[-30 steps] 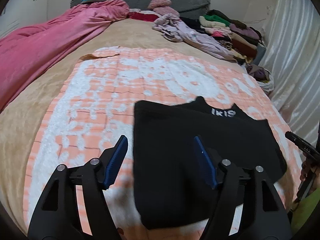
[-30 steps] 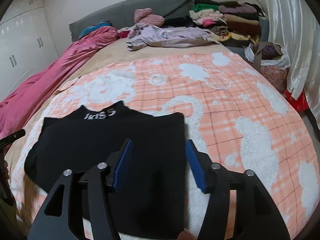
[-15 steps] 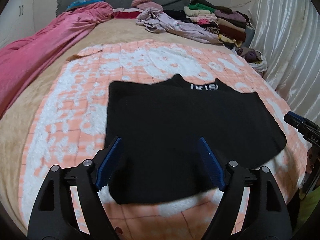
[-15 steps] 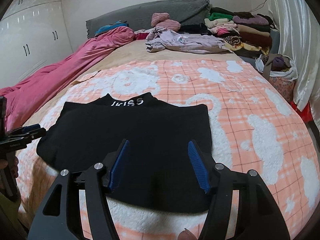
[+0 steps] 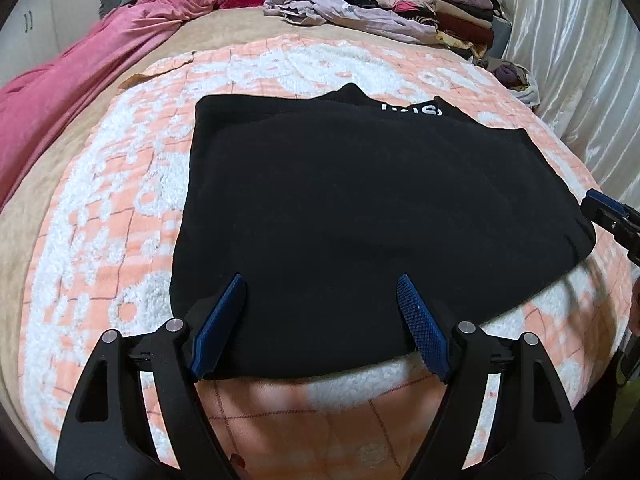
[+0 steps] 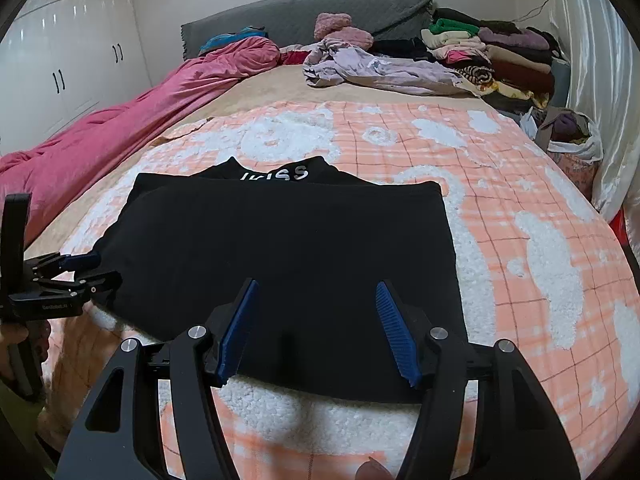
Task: Fold small clothes
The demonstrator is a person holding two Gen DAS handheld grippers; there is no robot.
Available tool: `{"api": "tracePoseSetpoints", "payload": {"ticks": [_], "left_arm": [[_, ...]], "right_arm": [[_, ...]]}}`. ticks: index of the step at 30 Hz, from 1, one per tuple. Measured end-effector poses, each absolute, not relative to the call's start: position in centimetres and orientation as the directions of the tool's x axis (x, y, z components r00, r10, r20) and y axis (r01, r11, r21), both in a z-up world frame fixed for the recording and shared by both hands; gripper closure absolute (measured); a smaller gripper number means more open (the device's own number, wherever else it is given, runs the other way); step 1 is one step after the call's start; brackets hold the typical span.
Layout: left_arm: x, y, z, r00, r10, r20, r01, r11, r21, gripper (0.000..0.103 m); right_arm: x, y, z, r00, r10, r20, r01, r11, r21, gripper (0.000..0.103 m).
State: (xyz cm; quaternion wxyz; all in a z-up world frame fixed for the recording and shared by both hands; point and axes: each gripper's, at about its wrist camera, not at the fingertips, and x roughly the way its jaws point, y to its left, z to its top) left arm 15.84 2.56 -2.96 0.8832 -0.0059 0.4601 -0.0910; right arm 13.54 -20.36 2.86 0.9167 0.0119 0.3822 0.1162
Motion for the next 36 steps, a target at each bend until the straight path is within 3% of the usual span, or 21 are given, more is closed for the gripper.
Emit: {"api": "tracePoseSetpoints", "payload": {"ticks": [10,21,27,36], "left_arm": [[15.7,2.9,-3.3,0.558,-0.181,-0.810,0.158,0.981,-0.111,0.032],[15.7,3.0,-3.4,0.558,-0.192,-0.808,0.155,0.980,-0.125,0.032],[15.5,5.0,-0.8,0.608,-0.229,-0.760,0.123,0.973,-0.194,0.032],[20.1,7.9,1.6,0.646,-0.175,-0.743,0.046,0.980,-0.192,0.032]], "right_arm": [[15.2,-21.6,-1.4,0.570,0.156,-0.807,-0.113,0.987,0.111,0.043],[14.9,-21.8,-1.5,0.587,0.159,-0.794,-0.121,0.987,0.108,0.042],[14.9,-22.9,1.3,0.646,0.179,-0.742,-0.121,0.984,0.132,0.042],[18.7,-23.7,3.6,0.683,0.174,-0.709,-0.113,0.985,0.134,0.042]]}}
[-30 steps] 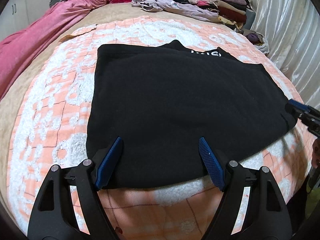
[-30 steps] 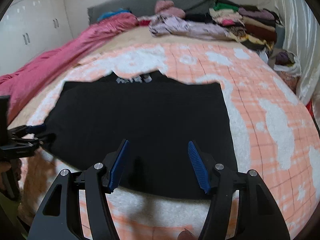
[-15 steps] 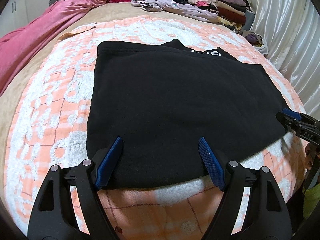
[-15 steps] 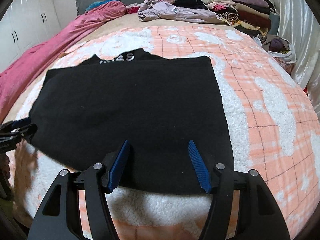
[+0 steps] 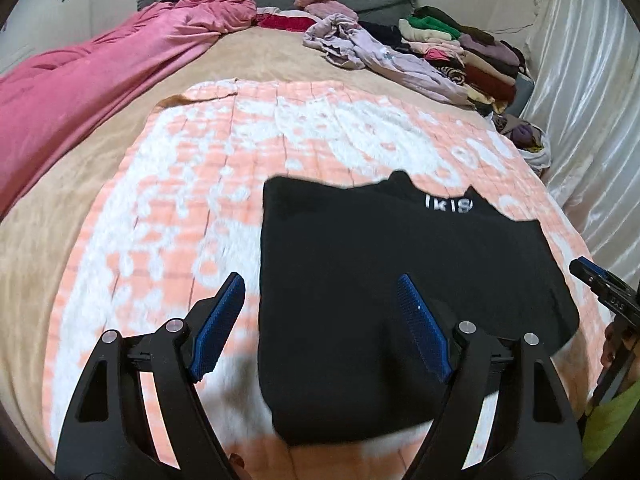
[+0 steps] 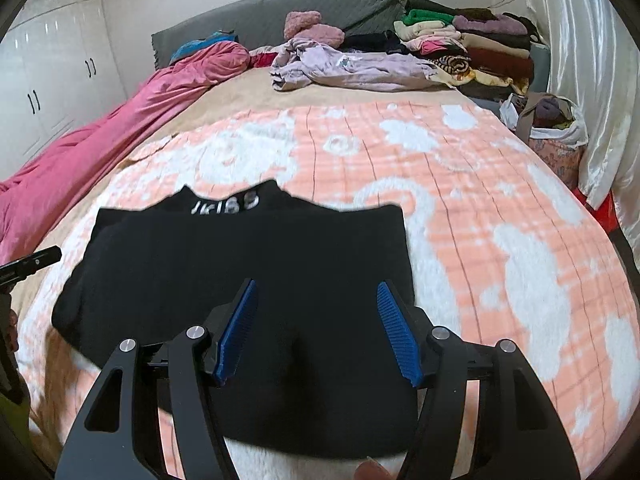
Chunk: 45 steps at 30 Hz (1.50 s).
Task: Fold small clothes
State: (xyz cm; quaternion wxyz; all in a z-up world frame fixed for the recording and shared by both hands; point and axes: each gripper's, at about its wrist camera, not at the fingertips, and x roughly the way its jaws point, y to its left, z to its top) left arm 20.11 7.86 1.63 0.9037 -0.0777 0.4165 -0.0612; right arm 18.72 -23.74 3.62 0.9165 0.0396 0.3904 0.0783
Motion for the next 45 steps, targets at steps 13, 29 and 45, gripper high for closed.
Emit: {"api": "tracePoseSetpoints", "payload": {"ticks": [13,29,45], "left_arm": [[27.2,4.9,-0.4,0.566,-0.221,-0.794,0.117,0.975,-0.187,0.030],[29.5,6.4,-3.9,0.525,-0.206,-0.826,0.085,0.978,-0.191,0.027],[25.6,4.7,0.1,0.576,-0.187,-0.796,0.123,0.982,-0.141,0.014]], "right_arm": [[24.3,-23.2,2.2,0.648,0.163,-0.744,-0.120,0.986,0.113,0.042],[28.4,-25.5,-2.7,0.542,0.137,-0.829,-0.008,0.987,0.157,0.041],[24.4,-25.2,1.8,0.632,0.191,-0.751,-0.062,0.979,0.197,0.013]]}}
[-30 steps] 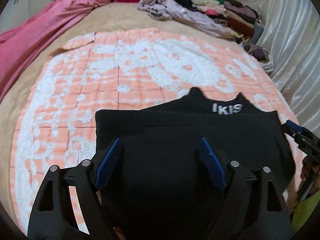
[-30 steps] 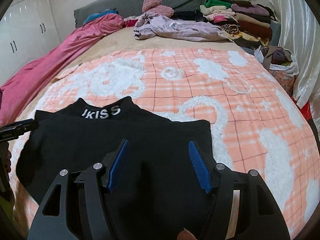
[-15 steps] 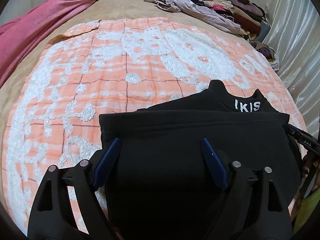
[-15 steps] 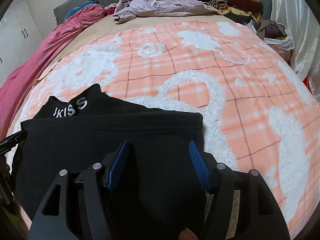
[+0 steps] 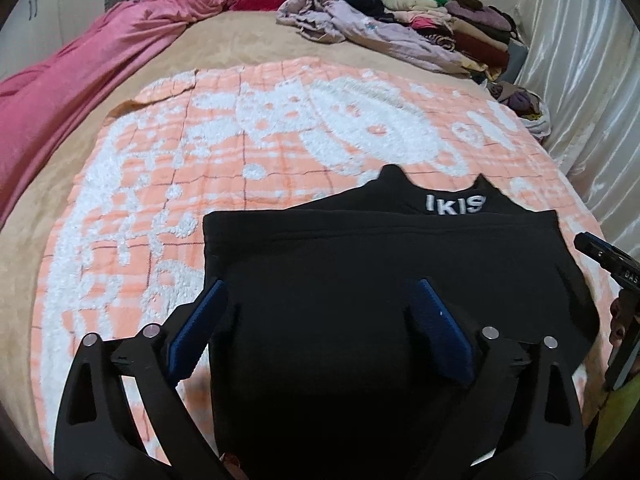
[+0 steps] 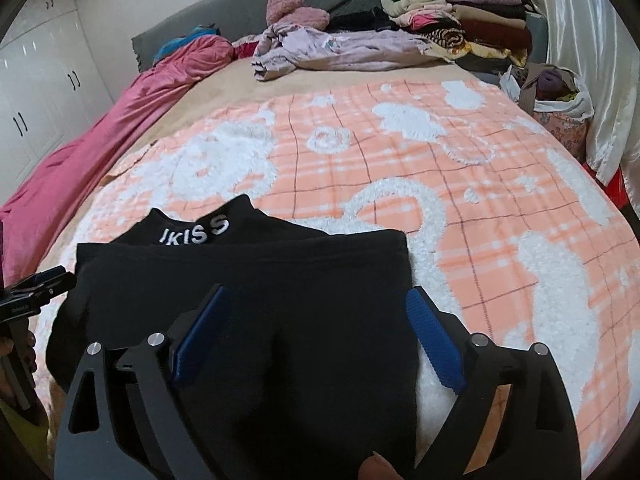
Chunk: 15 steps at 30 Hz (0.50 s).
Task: Fold small clothes
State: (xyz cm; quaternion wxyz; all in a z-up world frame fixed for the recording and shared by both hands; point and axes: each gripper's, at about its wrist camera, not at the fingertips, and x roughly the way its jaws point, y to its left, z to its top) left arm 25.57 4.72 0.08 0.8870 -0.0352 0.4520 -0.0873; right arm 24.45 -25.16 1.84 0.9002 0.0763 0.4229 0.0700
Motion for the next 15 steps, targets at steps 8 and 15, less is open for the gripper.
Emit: {"api": "tracePoseSetpoints", "payload": {"ticks": [8,15], "left_arm": [[23.5,4.3,2.8,0.610,-0.196,-0.768,0.131,0.981,-0.146,0.010],[21.7,4.2,4.8,0.637,-0.210,-0.742,0.141,0.978,-0.156,0.010]], "right_arm": [[22.2,-26.0,4.8,0.691,0.168,-0.703,-0.043,0.980,0.192,0.007],[20.2,-26.3,7.8,0.737,0.173,-0.654,-0.062,0.980,0.190,0.007]]}}
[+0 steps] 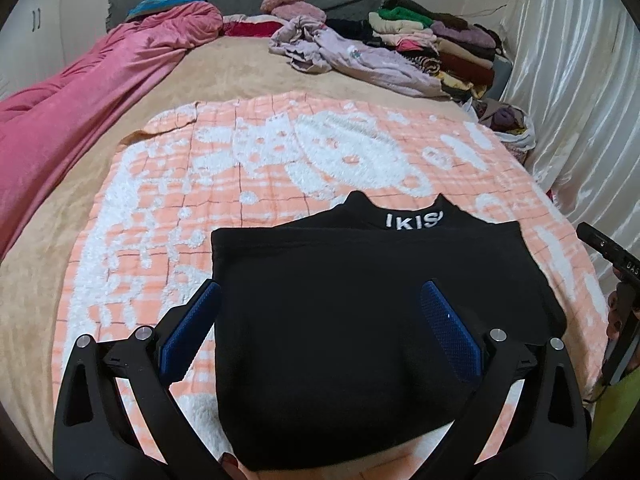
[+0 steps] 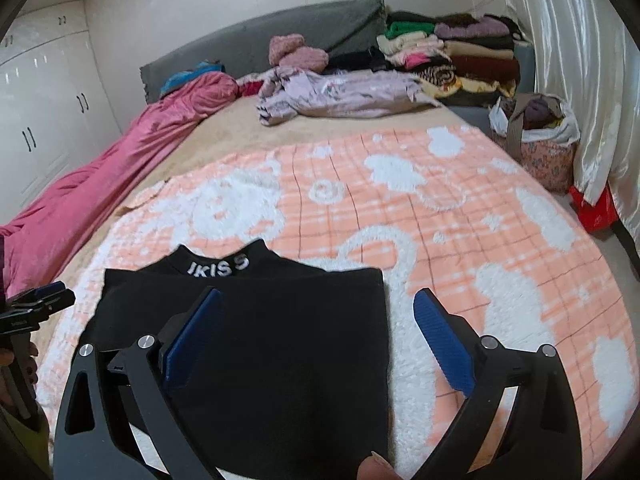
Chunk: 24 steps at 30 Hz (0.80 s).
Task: Fold small clothes
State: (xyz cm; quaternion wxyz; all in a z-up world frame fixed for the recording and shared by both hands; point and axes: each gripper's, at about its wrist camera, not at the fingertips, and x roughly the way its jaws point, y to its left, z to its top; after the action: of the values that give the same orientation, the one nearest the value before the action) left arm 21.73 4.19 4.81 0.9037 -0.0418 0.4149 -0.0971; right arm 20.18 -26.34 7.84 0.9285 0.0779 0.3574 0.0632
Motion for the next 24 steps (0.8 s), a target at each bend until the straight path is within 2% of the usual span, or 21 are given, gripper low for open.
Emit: {"api": "tracePoseSetpoints", "payload": {"ticks": [15,24], "left_arm": [[18.0,5.0,8.7,0.695,-0.178,-0.697,0.154,0.983,-0.098,0.010],[17.2,6.1,9.1,0.706,-0.148,-0.693,0.139,0.988,-0.069,0.010]], "right_arm": [[16.3,-24.5,14.8,0.828,0.169,-0.534,-0.118,0.985,0.129,0.007],[15.8,-21.3,13.9,0.806,0.214,-0.553,-0.194,0.976,0.096,0.007]]}}
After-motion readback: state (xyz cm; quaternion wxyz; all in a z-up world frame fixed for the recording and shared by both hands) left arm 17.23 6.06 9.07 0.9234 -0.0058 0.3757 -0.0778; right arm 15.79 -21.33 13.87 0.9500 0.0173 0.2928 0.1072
